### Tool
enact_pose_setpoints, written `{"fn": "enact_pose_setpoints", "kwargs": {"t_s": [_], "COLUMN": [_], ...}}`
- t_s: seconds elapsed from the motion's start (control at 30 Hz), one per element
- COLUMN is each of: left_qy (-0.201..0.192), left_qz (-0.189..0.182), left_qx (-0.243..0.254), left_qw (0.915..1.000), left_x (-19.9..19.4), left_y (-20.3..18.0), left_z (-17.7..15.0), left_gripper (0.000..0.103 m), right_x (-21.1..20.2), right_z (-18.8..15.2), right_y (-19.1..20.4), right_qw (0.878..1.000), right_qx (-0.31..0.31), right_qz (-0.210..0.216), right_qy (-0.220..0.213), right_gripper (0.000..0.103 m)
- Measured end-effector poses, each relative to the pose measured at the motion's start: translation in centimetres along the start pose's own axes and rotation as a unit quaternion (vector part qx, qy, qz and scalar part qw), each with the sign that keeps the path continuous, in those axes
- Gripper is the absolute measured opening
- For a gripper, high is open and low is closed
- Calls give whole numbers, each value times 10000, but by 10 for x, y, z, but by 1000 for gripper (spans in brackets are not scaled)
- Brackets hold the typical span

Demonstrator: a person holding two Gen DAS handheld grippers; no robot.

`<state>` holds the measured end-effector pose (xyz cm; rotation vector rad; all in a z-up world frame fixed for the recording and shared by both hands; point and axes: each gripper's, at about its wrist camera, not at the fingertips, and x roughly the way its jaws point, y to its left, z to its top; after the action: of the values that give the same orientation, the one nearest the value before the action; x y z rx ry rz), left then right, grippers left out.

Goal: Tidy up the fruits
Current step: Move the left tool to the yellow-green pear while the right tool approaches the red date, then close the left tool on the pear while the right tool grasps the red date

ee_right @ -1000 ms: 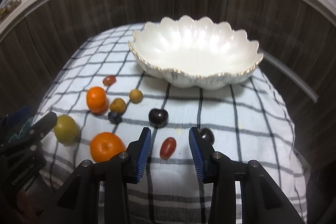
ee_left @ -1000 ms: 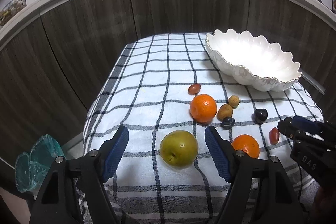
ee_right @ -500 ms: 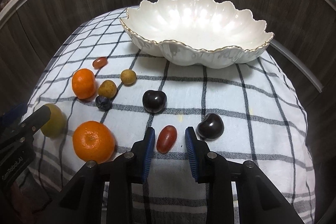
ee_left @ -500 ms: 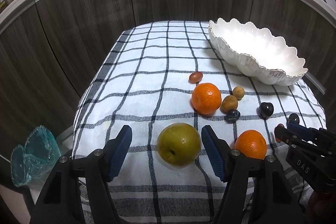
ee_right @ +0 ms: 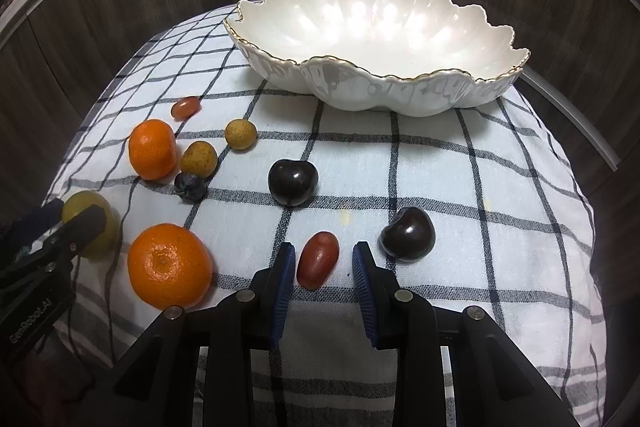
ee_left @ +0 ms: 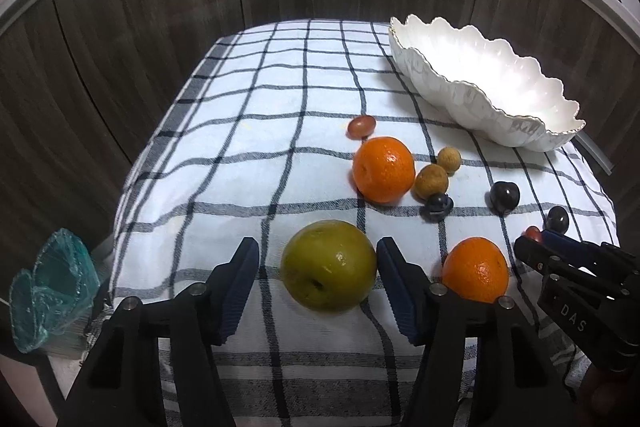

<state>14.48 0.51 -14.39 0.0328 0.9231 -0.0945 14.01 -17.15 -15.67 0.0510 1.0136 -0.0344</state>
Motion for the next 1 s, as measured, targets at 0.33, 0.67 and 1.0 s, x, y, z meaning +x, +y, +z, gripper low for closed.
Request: {"fn": "enact_pose_setpoints", "kwargs": {"t_s": [0.33, 0.67, 1.0], "left_qy": [34, -130, -194], "left_qz": [-141, -66, -73], "left_qx": [-5, -50, 36], "left_qw": [9999, 9999, 9998], "left_x": [2, -9, -21], "left_y": [-3, 1, -6], "left_z": [-1, 1, 7], "left_gripper": [48, 48, 48], "right_x": [-1, -11, -25], "right_z": [0, 1, 9], "right_y": [0, -1, -6], "right_qw": [10000, 9998, 9992], "right_qx": [-10, 0, 19], "right_qz": [73, 160, 163], "right_qy": [-1, -151, -377], "right_gripper": [22, 21, 21]}}
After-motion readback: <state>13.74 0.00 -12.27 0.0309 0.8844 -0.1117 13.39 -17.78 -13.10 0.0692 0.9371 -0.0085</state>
